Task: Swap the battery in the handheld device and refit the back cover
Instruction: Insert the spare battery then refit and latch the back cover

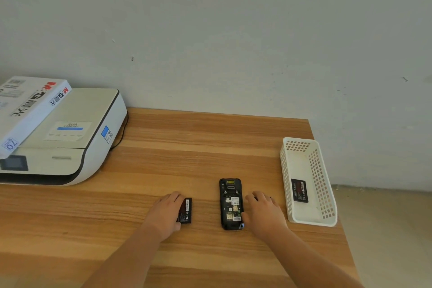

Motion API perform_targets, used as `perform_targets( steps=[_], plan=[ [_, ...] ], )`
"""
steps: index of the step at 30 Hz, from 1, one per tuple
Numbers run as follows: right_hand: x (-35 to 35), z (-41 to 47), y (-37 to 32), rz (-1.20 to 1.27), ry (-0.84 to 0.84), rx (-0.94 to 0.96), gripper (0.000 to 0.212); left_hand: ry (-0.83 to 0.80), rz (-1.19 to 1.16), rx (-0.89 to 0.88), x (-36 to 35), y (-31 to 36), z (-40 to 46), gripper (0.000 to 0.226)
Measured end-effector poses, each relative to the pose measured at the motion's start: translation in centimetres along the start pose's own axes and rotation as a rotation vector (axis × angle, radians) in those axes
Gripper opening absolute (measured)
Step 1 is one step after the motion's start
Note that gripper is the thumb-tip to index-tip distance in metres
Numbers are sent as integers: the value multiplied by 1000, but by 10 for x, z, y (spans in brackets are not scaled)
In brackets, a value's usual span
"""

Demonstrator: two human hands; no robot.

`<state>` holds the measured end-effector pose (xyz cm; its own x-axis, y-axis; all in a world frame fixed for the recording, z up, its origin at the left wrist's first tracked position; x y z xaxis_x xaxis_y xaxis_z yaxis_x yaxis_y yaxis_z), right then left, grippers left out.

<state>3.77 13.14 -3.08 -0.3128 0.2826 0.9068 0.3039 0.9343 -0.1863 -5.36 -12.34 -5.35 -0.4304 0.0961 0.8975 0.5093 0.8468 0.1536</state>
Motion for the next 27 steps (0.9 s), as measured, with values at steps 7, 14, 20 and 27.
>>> perform_targets(
  steps=[7, 14, 20, 27],
  plan=[
    [13, -2, 8, 11, 20, -14, 48, 72, -47, -98, 28, 30, 17, 78],
    [12, -7, 18, 26, 27, -20, 45, 56, -46, -184, 26, 74, 24, 72],
    [6, -9, 22, 38, 18, 3, 44, 7, -55, -238, 14, 97, 30, 70],
    [2, -7, 25, 46, 1, 37, 43, -23, -23, -258, 3, 108, 41, 65]
  ],
)
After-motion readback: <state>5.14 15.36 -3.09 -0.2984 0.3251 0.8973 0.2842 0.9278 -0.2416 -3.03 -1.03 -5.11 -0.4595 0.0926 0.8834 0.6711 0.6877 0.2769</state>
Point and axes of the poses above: each hand's wrist, its own z-axis towards the middle knuckle, its own x-axis out of the back of the hand, y = z × x, the point moved 3 cm from there along z, towards the middle knuckle, and after that the axes turned 3 degrees about -x, right-handed, at the moved point
